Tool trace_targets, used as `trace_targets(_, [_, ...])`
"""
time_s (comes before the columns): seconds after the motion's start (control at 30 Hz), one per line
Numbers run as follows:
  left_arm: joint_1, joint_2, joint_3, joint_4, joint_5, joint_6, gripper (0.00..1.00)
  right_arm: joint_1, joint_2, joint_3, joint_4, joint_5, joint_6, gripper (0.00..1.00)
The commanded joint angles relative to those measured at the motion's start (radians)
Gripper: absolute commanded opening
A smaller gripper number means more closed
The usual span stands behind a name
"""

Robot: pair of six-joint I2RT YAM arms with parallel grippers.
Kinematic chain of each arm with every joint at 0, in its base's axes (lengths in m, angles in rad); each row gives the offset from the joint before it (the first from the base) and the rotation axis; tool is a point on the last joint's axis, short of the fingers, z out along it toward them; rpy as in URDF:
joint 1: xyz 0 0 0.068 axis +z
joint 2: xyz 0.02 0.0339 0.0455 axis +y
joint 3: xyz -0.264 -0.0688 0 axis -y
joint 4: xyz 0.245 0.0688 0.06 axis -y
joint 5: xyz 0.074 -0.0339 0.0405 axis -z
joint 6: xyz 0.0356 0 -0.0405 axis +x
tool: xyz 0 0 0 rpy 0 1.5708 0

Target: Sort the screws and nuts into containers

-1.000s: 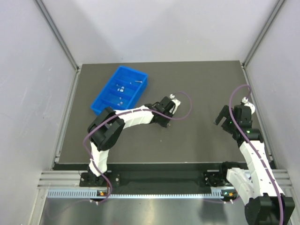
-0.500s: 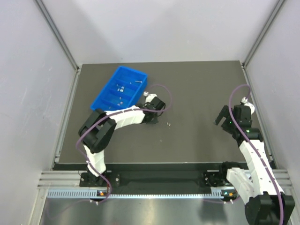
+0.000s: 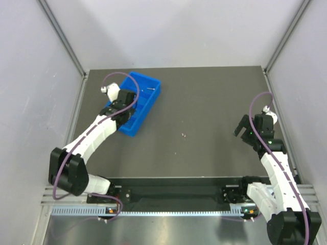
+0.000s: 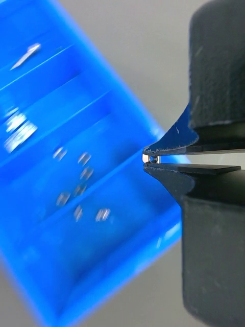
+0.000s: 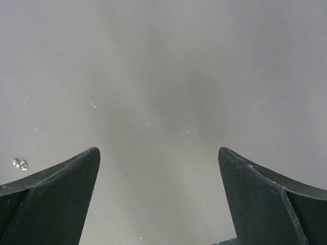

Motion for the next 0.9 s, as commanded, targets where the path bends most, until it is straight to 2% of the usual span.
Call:
trace_targets(0.0, [0.086,-0.057,-0.047,-0.001,-0.052,0.03,0.05,0.002,0.014,-0.005,0.037,0.004,0.006,1.0])
trace_targets(0.2, [0.163,-0.018,-0.075,0.039,-0.036,0.042,0.05,0.002,0.02,-0.007,0.039,-0.001,0.006,1.0])
trace_targets(0.37, [0.166,0.015,-0.093,0.053,-0.052,0.041,0.06,0.002,0.009,-0.008,0.033,0.007,0.007,1.0])
trace_targets(0.5, [0.166,0.019,-0.087,0.069,-0.051,0.072,0.18,0.002,0.011,-0.005,0.034,0.005,0.006,1.0])
trace_targets(0.53, [0.166,0.012,-0.079,0.077,-0.049,0.078,0.26,0.002,0.014,-0.002,0.034,0.005,0.004,1.0])
trace_targets(0.67, [0.164,-0.005,-0.023,0.027,-0.023,0.114,0.45,0.002,0.023,0.002,0.036,0.004,0.002,1.0])
trace_targets(0.8, [0.112,-0.07,0.037,0.01,0.102,0.148,0.51,0.002,0.029,0.015,0.037,0.008,0.001,1.0])
trace_targets(0.83, [0.082,-0.079,0.043,0.023,0.148,0.168,0.52,0.002,0.034,0.016,0.037,0.008,-0.001,1.0])
trace_targets(0.87, [-0.003,-0.085,0.053,0.033,0.152,0.171,0.52,0.002,0.037,0.019,0.041,0.008,-0.001,1.0])
